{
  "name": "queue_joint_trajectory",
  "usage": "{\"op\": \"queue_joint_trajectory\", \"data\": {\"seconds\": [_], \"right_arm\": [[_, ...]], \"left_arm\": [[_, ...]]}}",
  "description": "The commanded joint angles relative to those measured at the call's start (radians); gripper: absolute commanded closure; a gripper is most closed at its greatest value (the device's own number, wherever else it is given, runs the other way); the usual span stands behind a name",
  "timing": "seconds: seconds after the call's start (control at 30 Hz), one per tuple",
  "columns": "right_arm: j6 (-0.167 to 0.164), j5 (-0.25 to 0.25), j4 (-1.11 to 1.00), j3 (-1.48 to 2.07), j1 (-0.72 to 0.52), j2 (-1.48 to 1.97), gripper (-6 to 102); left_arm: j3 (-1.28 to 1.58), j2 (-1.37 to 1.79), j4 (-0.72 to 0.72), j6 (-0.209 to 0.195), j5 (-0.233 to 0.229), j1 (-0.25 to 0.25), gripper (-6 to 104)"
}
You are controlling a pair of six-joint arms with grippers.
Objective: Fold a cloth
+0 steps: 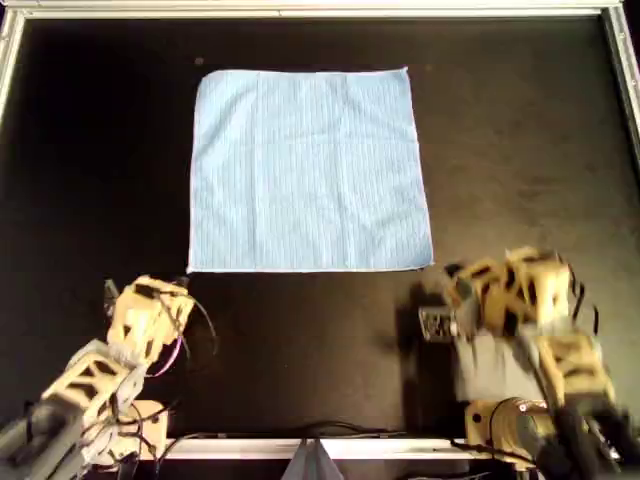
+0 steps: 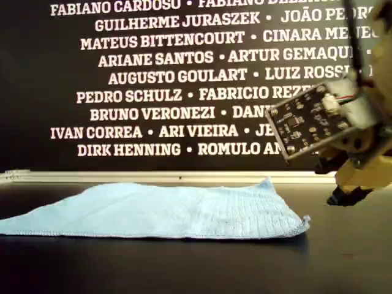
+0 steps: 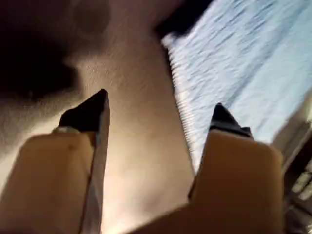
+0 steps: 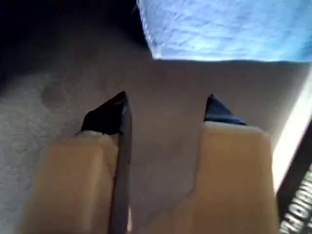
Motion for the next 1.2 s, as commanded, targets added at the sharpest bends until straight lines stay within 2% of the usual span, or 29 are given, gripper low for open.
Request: {"op": "queue_joint_trajectory", "data": {"seconds": [0.0,0.2,0.33,0.4,0.57,0.83,1.07,1.17], "right_arm": [[-0.008,0.002,-0.044,-0.215,0.006,-0.287,33],[0.0,0.0,-0.044,-0.342,0.008,-0.483,33],[0.061,0.0,-0.043,-0.383,0.009,-0.511,33],[0.074,0.0,-0.043,-0.407,0.018,-0.514,33],[0.075,0.017,-0.043,-0.469,0.132,-0.584,33],[0.075,0.017,-0.041,-0.506,0.14,-0.62,33],[0.075,0.017,-0.043,-0.508,0.135,-0.62,33],[0.075,0.017,-0.043,-0.508,0.135,-0.621,33]], "left_arm": [[-0.15,-0.146,0.0,0.002,0.018,-0.002,24],[-0.321,-0.385,0.005,0.002,0.009,0.0,24],[-0.351,-0.411,0.023,0.002,0.014,0.0,24],[-0.353,-0.411,0.029,0.003,0.015,0.0,24],[-0.354,-0.413,0.031,0.003,0.008,0.0,24],[-0.416,-0.485,0.037,0.008,0.011,0.0,24],[-0.581,-0.634,0.184,0.003,0.003,0.002,24],[-0.609,-0.672,0.196,0.003,0.003,0.002,24]]}}
